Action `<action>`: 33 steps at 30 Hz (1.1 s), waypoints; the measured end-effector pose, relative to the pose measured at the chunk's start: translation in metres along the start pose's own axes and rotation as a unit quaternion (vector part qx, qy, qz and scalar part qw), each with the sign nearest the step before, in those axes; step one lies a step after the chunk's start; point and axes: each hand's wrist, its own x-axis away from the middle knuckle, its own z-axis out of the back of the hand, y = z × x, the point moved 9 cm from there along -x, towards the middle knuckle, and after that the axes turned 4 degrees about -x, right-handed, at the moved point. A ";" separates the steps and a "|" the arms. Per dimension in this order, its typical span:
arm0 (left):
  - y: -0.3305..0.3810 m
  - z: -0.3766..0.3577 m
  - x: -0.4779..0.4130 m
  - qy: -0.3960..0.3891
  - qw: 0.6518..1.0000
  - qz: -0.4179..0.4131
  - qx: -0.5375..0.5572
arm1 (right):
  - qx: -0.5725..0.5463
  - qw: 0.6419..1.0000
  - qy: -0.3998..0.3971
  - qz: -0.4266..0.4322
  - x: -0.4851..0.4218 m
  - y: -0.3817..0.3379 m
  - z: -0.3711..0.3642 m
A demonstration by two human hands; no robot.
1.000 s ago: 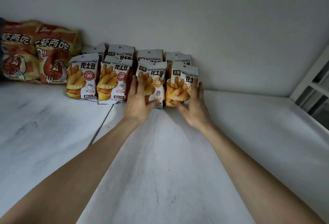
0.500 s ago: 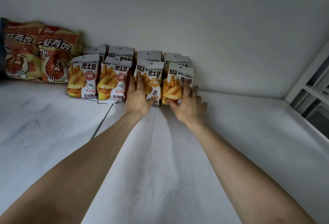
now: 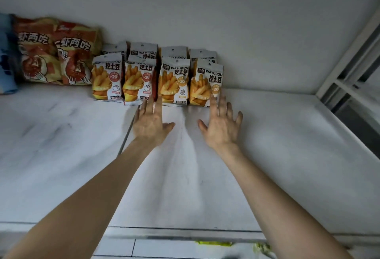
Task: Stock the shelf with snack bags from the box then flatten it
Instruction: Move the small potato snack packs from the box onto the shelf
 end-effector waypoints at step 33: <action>-0.009 0.078 0.319 -0.013 0.983 -0.169 -0.066 | 0.058 0.998 0.005 -0.025 0.350 -0.028 0.109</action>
